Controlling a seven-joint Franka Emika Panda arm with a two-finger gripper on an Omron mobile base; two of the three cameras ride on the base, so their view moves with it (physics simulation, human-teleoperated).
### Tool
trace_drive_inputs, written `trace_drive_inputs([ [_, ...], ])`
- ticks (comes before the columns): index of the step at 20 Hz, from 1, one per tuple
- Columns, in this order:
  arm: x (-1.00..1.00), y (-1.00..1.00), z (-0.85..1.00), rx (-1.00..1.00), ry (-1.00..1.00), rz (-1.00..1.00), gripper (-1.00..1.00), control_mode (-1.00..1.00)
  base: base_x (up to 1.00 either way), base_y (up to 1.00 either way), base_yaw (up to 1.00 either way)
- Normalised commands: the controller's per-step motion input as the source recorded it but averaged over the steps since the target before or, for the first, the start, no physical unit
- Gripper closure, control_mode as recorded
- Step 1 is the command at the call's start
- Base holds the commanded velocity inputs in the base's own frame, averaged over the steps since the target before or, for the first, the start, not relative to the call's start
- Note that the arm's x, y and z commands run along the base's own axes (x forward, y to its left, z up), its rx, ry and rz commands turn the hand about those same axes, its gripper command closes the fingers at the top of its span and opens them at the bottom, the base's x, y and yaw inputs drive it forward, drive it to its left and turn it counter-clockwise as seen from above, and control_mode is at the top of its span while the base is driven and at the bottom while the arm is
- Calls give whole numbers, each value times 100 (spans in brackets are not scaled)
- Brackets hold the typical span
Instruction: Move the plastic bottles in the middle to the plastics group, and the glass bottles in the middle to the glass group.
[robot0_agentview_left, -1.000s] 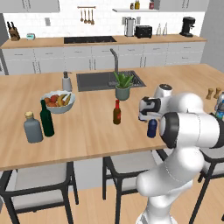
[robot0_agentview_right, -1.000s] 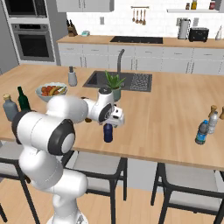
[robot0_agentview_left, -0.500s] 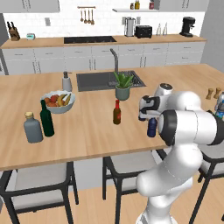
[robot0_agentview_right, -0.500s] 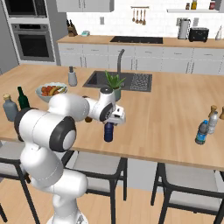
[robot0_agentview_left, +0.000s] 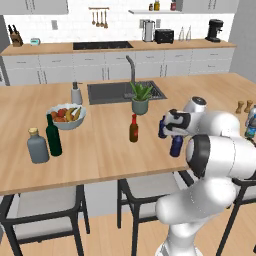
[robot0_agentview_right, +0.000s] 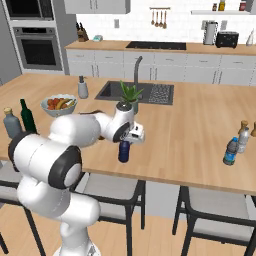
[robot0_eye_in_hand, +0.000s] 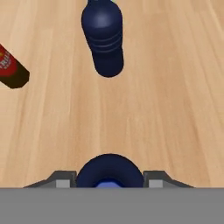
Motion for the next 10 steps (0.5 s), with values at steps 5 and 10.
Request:
trace_drive_inputs([
  [5, -35, -41, 40, 8, -23, 0, 100, -100, 0, 0, 0],
  [10, -12, -78, 23, 1, -4, -7, 100, -100, 0, 0, 0],
])
